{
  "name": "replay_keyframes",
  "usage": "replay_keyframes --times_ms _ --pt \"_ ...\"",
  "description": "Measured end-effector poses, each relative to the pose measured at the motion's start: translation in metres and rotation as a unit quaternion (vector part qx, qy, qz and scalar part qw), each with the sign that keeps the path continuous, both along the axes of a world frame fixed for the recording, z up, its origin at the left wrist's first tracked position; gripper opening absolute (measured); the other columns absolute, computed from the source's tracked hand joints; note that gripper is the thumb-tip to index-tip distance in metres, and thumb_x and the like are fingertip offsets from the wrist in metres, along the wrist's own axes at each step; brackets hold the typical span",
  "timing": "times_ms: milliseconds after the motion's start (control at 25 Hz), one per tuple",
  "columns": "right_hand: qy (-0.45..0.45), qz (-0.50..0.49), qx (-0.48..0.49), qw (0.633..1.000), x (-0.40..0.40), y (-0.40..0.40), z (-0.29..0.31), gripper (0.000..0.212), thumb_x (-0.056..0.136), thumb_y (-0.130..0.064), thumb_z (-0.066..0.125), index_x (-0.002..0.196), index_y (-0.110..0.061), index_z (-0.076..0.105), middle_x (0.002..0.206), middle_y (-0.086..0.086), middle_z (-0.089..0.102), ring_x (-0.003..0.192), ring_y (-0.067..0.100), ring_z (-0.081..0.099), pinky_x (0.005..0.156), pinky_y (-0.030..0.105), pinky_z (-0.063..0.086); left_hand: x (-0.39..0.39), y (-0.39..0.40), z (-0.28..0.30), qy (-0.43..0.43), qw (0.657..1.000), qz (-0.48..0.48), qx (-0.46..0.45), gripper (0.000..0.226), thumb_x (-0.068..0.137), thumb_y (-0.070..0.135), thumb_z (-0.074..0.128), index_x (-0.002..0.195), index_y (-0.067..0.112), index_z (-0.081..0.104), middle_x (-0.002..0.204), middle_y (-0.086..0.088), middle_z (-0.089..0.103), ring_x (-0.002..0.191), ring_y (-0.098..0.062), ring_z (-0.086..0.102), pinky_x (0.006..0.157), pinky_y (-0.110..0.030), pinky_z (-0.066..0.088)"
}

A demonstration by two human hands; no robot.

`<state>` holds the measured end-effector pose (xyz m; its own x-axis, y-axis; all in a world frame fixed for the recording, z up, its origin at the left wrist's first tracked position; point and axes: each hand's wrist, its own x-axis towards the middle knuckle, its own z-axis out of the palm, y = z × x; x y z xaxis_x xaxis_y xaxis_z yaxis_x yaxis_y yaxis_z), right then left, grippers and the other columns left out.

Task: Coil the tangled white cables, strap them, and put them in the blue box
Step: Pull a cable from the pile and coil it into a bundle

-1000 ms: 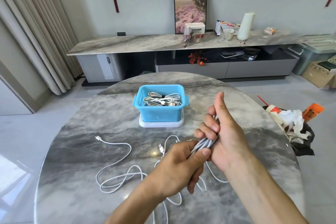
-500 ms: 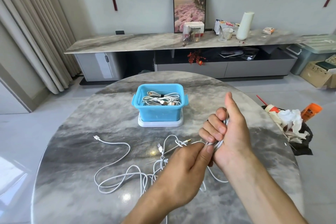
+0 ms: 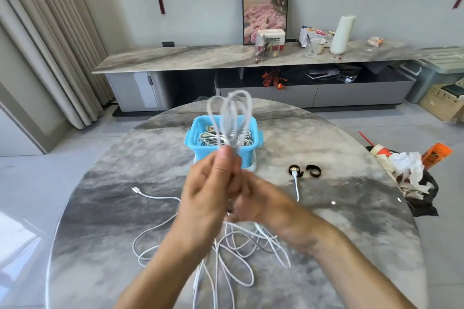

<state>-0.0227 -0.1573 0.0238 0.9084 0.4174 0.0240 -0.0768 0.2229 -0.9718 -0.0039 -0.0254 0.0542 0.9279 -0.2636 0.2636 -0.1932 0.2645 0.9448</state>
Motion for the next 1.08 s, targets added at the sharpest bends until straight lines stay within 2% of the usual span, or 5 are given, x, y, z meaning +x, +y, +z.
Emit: replay_keyframes --times_ms 120,400,520,680,1080 --pt "-0.024 0.003 -0.165 0.986 0.003 -0.005 -0.001 0.010 0.085 -0.013 0.075 0.090 -0.009 0.068 0.077 0.013 0.064 0.071 0.022 0.058 0.072 0.034 0.044 0.011 0.018 0.013 0.082 0.993 0.015 -0.081 0.041 0.097 0.045 0.046 0.066 0.019 0.052 0.049 0.005 0.029 0.045 -0.014 0.035 0.049 -0.027 0.032" --pt "-0.205 -0.154 -0.439 0.861 0.007 -0.055 0.008 0.029 0.084 -0.049 0.072 0.071 -0.024 0.064 0.057 -0.010 0.052 0.055 0.002 0.043 0.056 0.031 0.036 0.029 0.040 0.028 0.079 0.984 0.087 -0.131 0.037 0.100 0.040 0.040 0.070 0.019 0.048 0.051 -0.001 0.042 0.039 -0.010 0.029 0.043 -0.024 0.022" --pt "-0.184 -0.207 -0.309 0.910 0.007 -0.072 0.019 0.036 0.077 -0.054 0.071 0.073 -0.018 0.070 0.055 0.001 0.050 0.056 0.007 0.041 0.054 0.027 0.033 0.038 0.054 0.018 -0.052 0.979 0.165 0.112 0.048 0.103 0.041 0.039 0.063 0.024 0.059 0.054 -0.008 0.057 0.039 -0.014 0.035 0.043 -0.024 0.026" --pt "-0.096 -0.253 0.020 0.962 -0.004 -0.085 0.040 0.034 0.076 -0.043 0.078 0.068 -0.012 0.066 0.044 -0.007 0.032 0.039 0.007 0.026 0.041 0.019 0.022 0.030 0.037 -0.008 -0.250 0.869 0.121 0.409 0.046 0.101 0.046 0.039 0.070 0.016 0.055 0.053 0.013 0.058 0.047 -0.007 0.051 0.051 -0.022 0.036" --pt "0.011 -0.320 0.154 0.935 -0.008 -0.083 0.056 0.032 0.097 -0.023 0.046 0.077 -0.010 0.067 0.047 -0.007 0.030 0.035 0.003 0.019 0.038 0.021 0.011 0.015 0.017 -0.011 -0.243 0.891 -0.087 0.375 0.044 0.098 0.048 0.043 0.070 0.014 0.037 0.061 0.009 0.037 0.057 -0.006 0.034 0.054 -0.023 0.031"
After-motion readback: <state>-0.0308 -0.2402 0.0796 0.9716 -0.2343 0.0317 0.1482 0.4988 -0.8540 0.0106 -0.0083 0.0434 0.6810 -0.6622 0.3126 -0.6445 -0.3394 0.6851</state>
